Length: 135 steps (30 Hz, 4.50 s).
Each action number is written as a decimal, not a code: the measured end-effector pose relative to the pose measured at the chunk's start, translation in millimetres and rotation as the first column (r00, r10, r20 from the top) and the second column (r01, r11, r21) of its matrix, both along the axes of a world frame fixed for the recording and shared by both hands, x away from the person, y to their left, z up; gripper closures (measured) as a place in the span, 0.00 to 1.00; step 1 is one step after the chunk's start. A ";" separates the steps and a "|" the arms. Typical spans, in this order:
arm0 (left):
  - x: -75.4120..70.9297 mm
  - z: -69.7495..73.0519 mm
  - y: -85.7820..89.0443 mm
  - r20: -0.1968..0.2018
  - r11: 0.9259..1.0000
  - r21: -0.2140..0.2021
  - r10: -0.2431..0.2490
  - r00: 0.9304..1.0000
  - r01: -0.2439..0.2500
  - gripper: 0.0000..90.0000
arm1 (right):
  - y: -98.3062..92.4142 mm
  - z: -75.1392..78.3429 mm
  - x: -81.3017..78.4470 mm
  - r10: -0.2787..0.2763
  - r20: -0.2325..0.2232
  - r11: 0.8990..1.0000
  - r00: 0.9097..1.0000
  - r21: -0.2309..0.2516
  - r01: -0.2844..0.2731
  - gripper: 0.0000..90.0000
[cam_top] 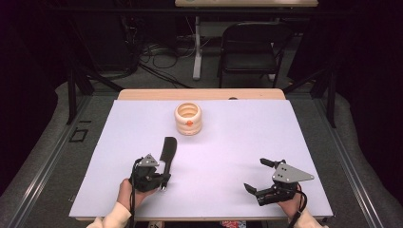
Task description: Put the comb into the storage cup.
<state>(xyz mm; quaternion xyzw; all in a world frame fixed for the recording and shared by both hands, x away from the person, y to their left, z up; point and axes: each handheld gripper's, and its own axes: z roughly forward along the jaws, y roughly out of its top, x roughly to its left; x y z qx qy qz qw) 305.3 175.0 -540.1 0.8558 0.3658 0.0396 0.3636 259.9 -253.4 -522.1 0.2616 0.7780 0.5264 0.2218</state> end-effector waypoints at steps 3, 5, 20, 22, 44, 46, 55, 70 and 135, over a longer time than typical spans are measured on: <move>0.3 -0.1 1.3 0.003 1.000 0.007 0.001 1.000 -0.001 1.00 | 0.0 0.1 0.1 0.000 -0.002 1.000 1.000 -0.003 0.000 0.00; -0.2 0.0 2.9 -0.002 1.000 0.006 0.004 1.000 -0.004 1.00 | -0.2 0.3 -0.3 0.000 -0.001 1.000 1.000 -0.003 0.000 0.00; -0.7 0.5 14.3 -0.004 0.999 0.010 0.033 0.999 -0.033 1.00 | -0.1 0.0 0.0 -0.001 -0.001 1.000 1.000 -0.001 0.001 0.00; -0.5 0.6 15.7 0.000 0.999 0.015 0.039 0.999 -0.039 1.00 | -0.2 0.0 0.2 -0.001 0.002 1.000 1.000 0.000 0.001 0.00; 4.6 1.8 25.5 0.024 0.996 0.056 0.069 0.997 -0.070 1.00 | -0.2 0.0 0.7 -0.002 -0.003 1.000 1.000 -0.001 0.002 0.00; 5.4 1.3 26.3 0.028 0.996 0.059 0.072 0.997 -0.073 1.00 | 0.0 -0.3 1.0 -0.001 -0.007 1.000 1.000 -0.001 0.001 0.00; 11.8 2.1 29.2 0.043 0.992 0.097 0.074 0.996 -0.077 1.00 | -0.1 -1.0 1.8 0.000 -0.015 1.000 1.000 -0.004 0.000 0.00; 6.7 9.1 26.9 0.036 0.999 0.050 0.014 0.999 -0.016 0.74 | 0.3 -2.1 3.1 0.004 -0.027 1.000 1.000 -0.011 -0.004 0.00; 65.2 31.1 -20.3 -0.024 0.905 0.402 -0.143 0.989 0.140 0.23 | 0.7 -3.3 4.9 0.004 -0.043 1.000 0.999 -0.010 -0.005 0.00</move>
